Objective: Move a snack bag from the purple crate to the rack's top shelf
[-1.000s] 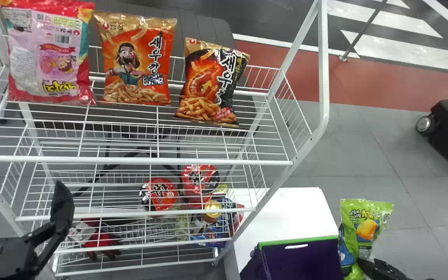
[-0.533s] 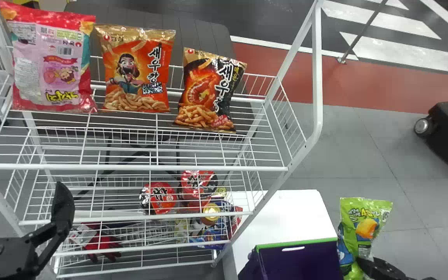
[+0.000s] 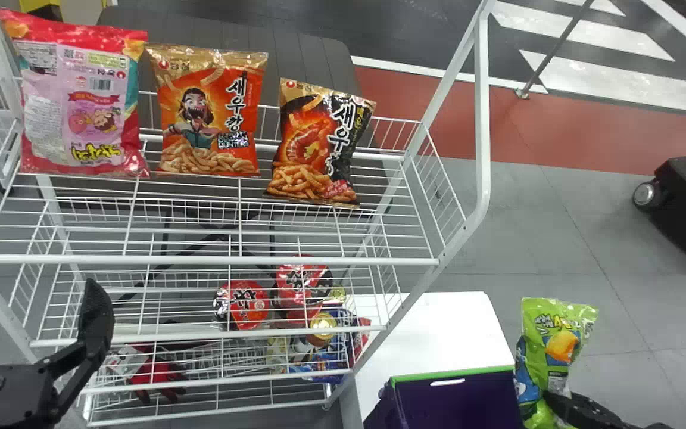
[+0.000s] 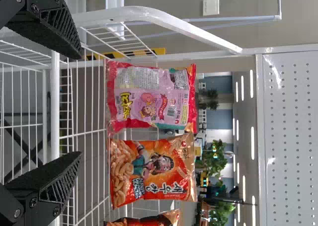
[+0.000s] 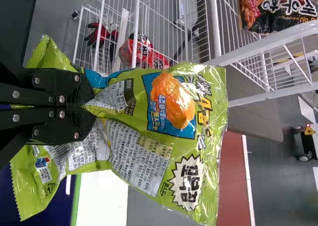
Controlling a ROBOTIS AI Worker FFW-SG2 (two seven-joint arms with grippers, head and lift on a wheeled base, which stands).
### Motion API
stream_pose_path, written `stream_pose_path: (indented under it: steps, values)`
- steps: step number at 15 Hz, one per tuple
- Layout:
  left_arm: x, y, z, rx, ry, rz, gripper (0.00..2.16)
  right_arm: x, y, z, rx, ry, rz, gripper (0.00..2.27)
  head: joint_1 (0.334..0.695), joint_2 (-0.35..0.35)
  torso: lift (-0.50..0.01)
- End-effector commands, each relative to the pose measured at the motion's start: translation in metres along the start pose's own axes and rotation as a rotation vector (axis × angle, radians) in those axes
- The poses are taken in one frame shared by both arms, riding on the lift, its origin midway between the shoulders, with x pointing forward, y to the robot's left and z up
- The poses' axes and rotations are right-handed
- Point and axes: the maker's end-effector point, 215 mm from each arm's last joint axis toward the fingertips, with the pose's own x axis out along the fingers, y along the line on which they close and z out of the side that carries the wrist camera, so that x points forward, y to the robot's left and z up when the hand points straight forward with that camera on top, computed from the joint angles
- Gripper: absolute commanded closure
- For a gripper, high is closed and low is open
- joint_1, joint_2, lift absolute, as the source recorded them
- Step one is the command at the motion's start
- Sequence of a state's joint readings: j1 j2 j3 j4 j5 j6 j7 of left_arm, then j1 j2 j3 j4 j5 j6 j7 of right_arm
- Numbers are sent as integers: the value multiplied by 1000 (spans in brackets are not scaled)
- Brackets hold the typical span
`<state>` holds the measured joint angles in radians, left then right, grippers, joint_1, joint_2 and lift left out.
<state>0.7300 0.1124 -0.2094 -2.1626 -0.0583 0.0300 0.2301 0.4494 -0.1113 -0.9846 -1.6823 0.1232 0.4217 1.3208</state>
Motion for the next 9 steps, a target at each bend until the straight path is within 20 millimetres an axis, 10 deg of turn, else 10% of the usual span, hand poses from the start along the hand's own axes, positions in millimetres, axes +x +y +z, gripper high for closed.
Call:
stream_pose_path:
  steps: [1, 5, 9]
  values:
    - [0, 0, -1, 1, 1, 1, 137, -10, 1, 9, 41, -25, 8, 1683, 695, -350, 1]
    - [2, -1, -4, 1, 6, -2, 137, -43, 8, 62, 57, -132, -7, 1683, 695, -350, 1]
    - [2, -4, -7, -2, 11, -5, 137, -73, 60, 140, 44, -278, 34, 1683, 695, -350, 1]
